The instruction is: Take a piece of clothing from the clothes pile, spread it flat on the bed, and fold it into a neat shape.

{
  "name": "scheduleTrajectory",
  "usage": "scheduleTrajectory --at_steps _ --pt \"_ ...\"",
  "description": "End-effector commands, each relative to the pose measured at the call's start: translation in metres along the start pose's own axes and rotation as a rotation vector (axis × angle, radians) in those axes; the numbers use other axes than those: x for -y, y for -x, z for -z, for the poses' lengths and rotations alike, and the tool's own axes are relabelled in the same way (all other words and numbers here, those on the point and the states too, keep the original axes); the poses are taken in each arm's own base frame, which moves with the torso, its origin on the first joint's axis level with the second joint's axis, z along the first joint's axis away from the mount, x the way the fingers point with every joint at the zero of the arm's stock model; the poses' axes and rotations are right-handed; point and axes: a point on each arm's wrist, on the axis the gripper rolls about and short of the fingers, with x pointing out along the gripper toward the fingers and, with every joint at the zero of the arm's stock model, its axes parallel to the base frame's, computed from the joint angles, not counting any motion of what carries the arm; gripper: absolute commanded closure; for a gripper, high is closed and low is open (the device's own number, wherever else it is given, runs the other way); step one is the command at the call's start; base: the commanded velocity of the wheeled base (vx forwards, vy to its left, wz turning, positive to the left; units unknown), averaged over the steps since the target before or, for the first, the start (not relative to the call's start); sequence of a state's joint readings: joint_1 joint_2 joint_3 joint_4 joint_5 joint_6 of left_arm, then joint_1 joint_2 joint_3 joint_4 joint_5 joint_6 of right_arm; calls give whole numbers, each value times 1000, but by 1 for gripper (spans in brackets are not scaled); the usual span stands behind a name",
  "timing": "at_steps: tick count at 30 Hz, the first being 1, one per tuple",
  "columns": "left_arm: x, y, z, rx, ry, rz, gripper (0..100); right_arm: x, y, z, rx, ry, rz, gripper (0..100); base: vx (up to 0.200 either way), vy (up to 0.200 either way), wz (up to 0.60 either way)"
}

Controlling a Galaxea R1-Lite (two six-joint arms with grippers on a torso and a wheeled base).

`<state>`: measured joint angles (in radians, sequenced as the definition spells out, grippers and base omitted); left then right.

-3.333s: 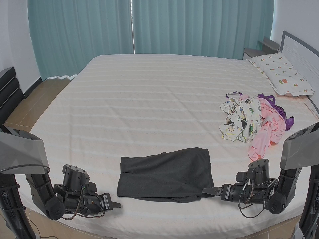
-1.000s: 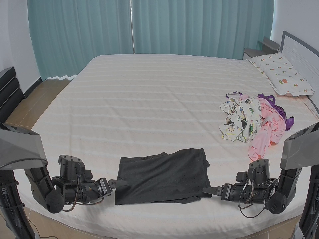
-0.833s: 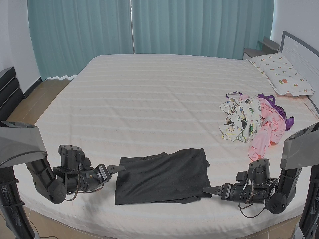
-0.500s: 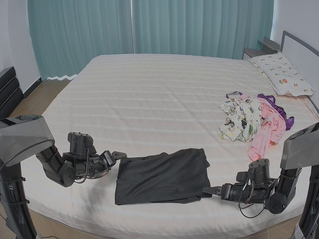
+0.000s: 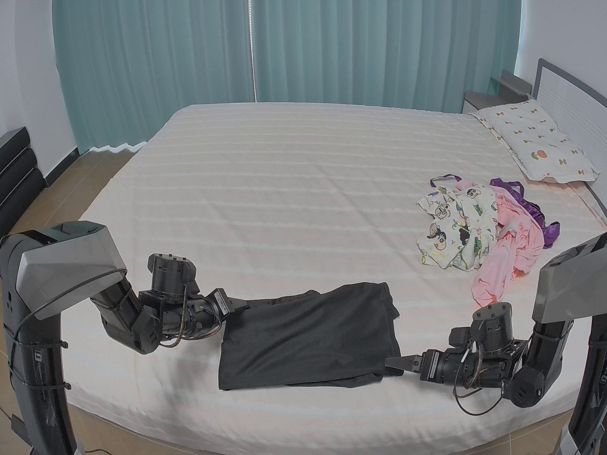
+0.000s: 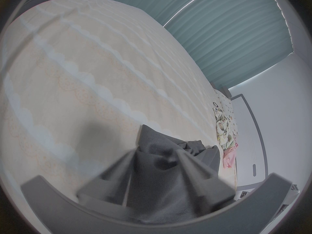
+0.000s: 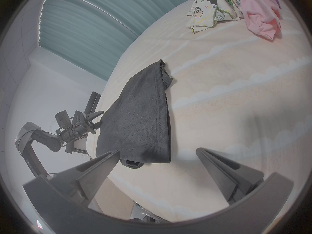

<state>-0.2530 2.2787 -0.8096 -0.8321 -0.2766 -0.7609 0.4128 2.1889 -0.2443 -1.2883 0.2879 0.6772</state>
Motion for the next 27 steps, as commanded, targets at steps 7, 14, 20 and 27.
scheduleTrajectory --at_steps 7,14,20,27 --pt "-5 -3 -5 18 41 -2 100 -4 -13 0 -1 -51 -24 0 0 0 0" --pt "-6 -2 -10 47 63 12 100 -5 -27 9 -7 -40 -59 100 0 0 0" --pt "-7 -4 -10 43 65 11 100 -5 -18 10 -6 -43 -52 100 0 0 0" --pt "-8 -6 -11 48 67 12 100 -5 -13 11 -5 -44 -48 100 0 0 0"
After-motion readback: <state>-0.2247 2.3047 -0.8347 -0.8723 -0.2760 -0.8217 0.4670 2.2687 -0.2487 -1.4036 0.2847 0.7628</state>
